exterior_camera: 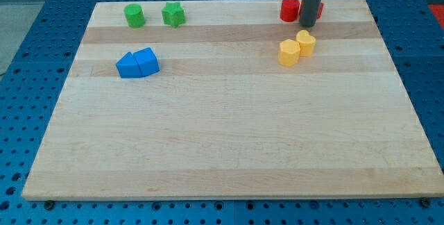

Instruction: Slide the green star towards the yellow hexagon

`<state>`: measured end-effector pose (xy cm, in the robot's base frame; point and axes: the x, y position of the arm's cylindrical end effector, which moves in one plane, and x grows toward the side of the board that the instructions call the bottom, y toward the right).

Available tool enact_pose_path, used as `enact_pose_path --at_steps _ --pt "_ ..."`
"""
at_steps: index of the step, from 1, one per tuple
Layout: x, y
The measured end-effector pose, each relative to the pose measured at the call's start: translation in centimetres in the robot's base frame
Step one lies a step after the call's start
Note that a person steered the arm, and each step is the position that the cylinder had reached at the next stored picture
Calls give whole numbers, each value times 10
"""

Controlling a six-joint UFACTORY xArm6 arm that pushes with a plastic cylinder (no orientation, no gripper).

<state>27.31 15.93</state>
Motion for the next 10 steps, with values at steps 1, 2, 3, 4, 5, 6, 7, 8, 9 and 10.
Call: enact_pose_path --at_steps 1,2,3,4,5,6,7,8,9,10 --pt "1 -46" --pt "1 -120" --pt "7 -178" --pt "16 -255" --pt "14 -310" --pt "10 -310" --pt "-9 -310" --pt "-19 -309" --pt "-36 -309" --pt "-50 -309"
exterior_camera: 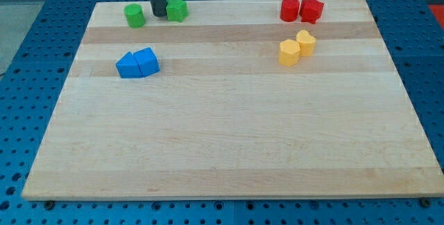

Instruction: Slide the green star towards the yellow hexagon

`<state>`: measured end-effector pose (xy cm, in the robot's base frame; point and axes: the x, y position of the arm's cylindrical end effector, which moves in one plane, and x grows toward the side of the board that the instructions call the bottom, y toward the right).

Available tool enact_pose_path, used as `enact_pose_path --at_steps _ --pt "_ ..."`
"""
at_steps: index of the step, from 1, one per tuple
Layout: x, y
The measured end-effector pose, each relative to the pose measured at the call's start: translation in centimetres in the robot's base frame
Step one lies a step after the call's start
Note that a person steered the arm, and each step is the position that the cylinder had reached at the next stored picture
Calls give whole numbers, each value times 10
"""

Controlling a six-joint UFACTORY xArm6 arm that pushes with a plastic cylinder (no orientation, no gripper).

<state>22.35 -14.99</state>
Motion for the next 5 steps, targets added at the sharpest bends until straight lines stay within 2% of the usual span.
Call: enact_pose_path --at_steps 2,5 --pt "-3 14" --pt "-12 79"
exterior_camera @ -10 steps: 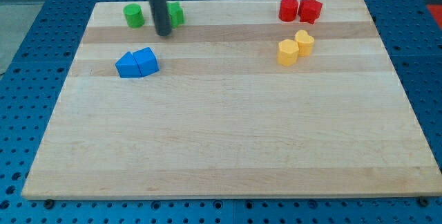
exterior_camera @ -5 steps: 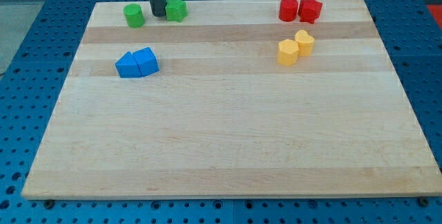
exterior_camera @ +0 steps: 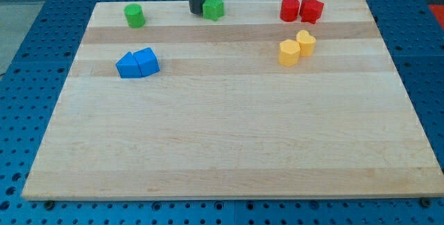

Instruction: Slide the green star towards the yellow hexagon

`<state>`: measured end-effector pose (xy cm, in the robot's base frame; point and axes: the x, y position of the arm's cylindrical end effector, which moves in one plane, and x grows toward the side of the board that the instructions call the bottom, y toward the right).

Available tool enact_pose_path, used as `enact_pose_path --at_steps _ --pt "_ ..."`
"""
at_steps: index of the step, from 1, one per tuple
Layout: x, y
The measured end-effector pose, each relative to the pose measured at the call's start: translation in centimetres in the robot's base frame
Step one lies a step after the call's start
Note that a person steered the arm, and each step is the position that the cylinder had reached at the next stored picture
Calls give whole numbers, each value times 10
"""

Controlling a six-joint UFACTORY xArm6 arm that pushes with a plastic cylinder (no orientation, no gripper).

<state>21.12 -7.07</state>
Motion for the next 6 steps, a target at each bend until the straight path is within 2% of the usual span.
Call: enact_pose_path --at_steps 1,2,5,6 --pt "-17 1" --pt "-5 16" --pt "-3 45" --pt "-1 24"
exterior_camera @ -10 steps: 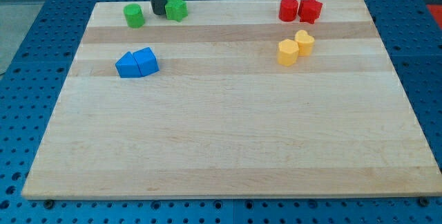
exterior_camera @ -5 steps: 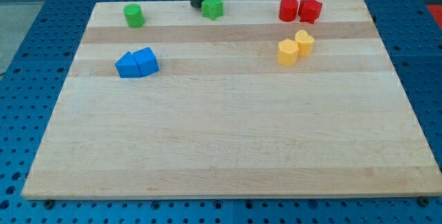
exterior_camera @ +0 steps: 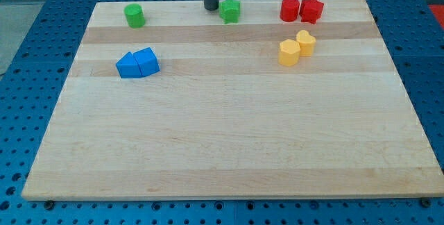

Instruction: Slide the green star towards the yellow hexagon

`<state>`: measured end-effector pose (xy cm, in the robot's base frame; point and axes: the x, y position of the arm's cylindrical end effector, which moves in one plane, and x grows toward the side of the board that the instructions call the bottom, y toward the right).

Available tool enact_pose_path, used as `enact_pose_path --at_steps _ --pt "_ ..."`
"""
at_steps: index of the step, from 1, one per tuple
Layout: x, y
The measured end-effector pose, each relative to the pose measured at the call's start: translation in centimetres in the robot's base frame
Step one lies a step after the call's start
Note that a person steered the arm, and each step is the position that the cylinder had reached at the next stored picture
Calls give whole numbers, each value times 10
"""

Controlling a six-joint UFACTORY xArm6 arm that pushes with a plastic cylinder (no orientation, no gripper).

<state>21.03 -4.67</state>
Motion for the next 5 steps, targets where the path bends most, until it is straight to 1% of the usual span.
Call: enact_pose_path --at_steps 1,3,4,5 --pt "8 11" --pt "13 55" --pt "14 52" --pt "22 37"
